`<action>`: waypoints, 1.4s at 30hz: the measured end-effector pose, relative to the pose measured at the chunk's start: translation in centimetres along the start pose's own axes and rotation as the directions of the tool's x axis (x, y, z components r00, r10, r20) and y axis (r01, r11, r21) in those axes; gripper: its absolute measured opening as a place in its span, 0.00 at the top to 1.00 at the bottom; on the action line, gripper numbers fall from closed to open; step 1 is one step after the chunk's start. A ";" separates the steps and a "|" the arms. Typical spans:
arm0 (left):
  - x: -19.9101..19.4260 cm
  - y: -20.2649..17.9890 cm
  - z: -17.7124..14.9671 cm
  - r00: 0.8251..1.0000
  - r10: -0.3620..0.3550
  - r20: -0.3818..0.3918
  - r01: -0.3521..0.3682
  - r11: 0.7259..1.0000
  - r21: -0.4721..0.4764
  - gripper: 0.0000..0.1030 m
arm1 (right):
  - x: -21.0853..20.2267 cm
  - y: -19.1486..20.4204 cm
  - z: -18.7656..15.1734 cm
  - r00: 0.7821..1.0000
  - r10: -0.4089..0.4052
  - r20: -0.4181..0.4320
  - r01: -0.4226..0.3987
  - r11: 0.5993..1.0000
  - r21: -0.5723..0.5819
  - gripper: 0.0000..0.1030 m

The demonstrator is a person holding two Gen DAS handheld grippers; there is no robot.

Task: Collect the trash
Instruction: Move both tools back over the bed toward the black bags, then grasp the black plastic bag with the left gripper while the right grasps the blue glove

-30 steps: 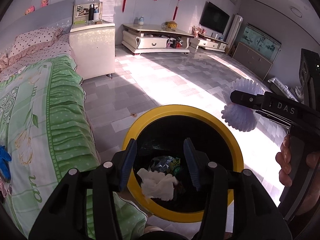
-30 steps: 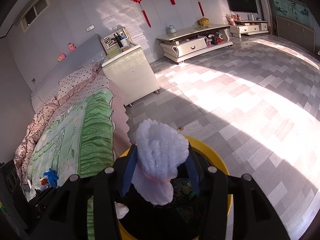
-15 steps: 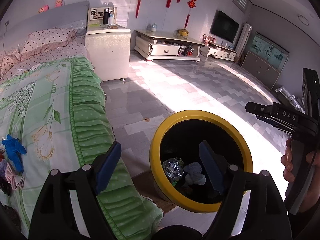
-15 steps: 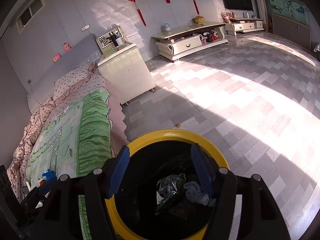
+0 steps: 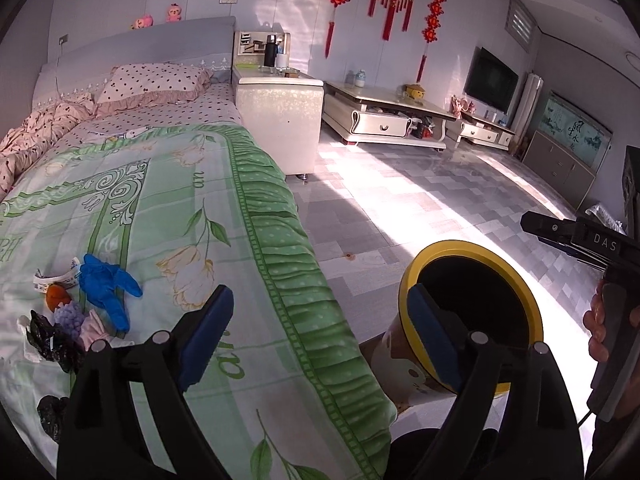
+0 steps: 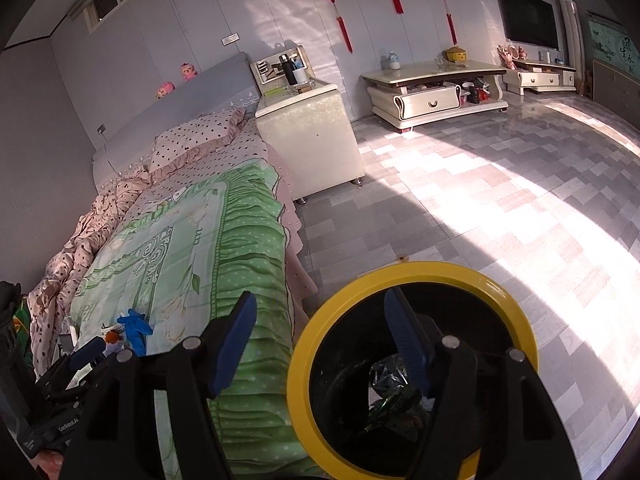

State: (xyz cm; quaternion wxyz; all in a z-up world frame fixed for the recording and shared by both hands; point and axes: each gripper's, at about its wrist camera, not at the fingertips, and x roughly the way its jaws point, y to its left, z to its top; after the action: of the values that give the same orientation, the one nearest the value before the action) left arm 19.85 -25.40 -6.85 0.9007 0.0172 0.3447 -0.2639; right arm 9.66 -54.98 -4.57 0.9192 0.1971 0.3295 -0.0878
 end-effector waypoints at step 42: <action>-7.3 26.5 -12.3 0.960 0.260 -0.107 -0.281 0.899 -0.335 0.17 | 20.9 36.1 -6.4 0.923 0.220 -0.316 -0.341 0.848 -0.405 0.38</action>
State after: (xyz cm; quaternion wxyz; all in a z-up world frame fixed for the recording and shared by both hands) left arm 20.69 3.39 -15.61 0.9068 -0.0865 0.4065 -0.0705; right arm 32.61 -20.18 -11.47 0.8915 0.0338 0.4246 0.1541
